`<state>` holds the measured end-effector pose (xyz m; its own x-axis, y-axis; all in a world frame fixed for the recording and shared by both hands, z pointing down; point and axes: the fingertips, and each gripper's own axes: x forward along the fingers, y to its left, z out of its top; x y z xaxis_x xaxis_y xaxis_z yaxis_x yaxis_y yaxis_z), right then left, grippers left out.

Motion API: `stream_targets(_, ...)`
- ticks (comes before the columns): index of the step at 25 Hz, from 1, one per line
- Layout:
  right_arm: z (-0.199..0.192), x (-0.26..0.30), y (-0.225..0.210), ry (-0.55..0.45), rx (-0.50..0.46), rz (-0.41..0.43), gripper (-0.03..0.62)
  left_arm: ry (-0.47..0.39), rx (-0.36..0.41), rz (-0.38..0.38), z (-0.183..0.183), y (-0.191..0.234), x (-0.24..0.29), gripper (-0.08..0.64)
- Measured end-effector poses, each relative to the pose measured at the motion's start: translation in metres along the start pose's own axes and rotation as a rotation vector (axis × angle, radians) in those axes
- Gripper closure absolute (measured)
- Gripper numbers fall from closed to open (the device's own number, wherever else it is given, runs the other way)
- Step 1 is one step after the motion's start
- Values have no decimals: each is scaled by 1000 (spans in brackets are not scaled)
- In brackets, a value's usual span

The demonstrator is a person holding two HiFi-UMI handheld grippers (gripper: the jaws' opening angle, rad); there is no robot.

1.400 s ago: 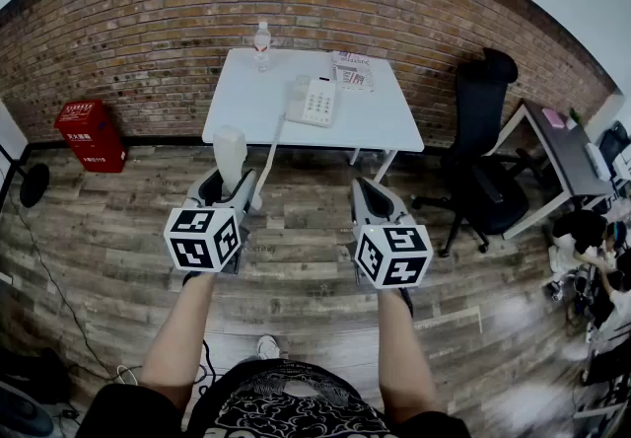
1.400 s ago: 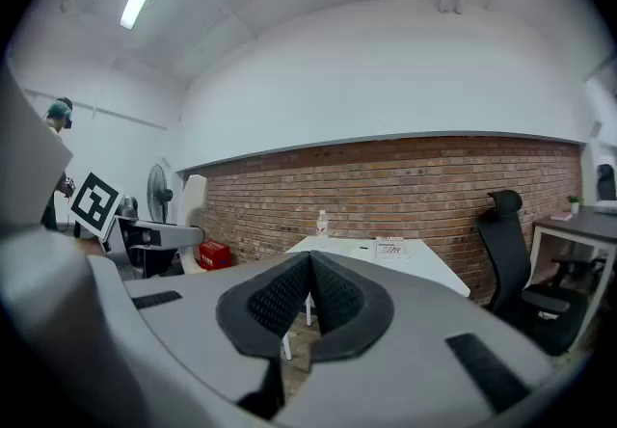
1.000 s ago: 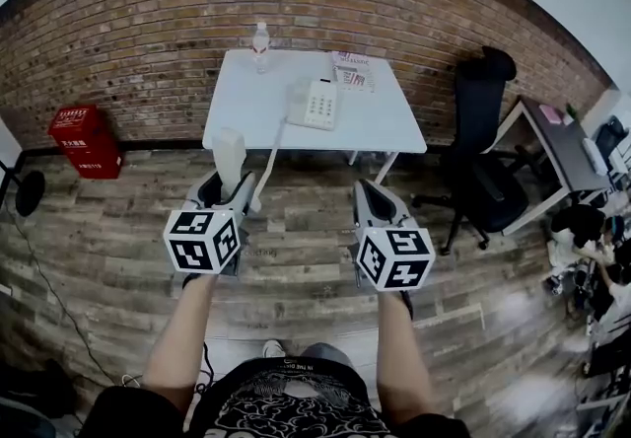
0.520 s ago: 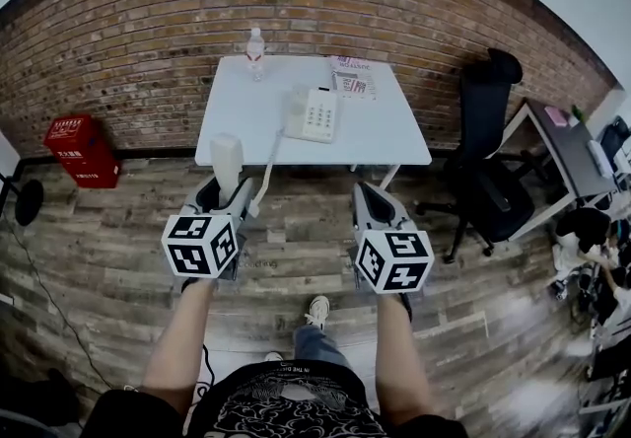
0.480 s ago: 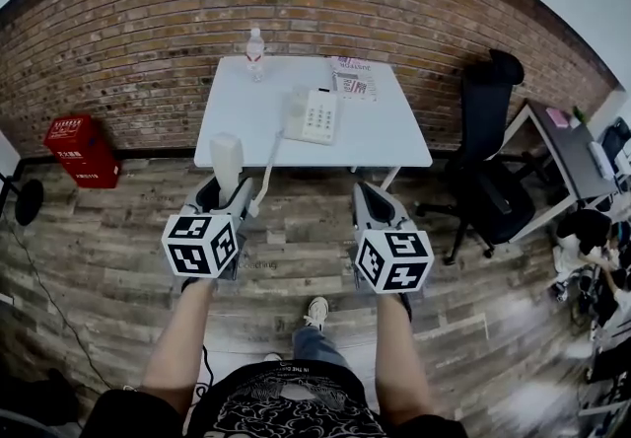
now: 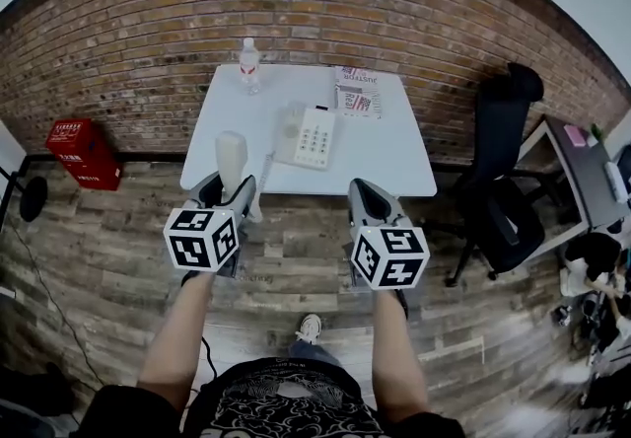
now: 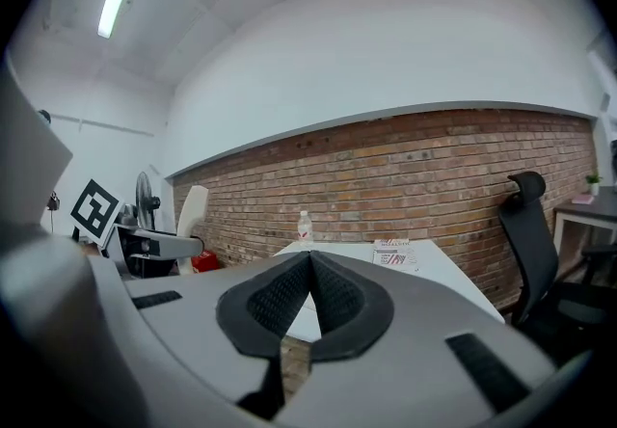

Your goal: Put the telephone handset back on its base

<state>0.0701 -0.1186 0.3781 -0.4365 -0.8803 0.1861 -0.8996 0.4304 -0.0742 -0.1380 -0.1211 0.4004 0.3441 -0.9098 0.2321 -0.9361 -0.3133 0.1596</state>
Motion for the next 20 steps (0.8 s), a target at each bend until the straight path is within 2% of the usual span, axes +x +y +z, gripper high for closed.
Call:
stream_targets(7, 8, 36, -42, 1, 7, 37, 592, 28, 0, 38, 2, -6, 44, 347)
stream_targets(20, 8, 76, -77, 28, 3, 113, 592, 108, 11, 62, -4, -15, 102, 347)
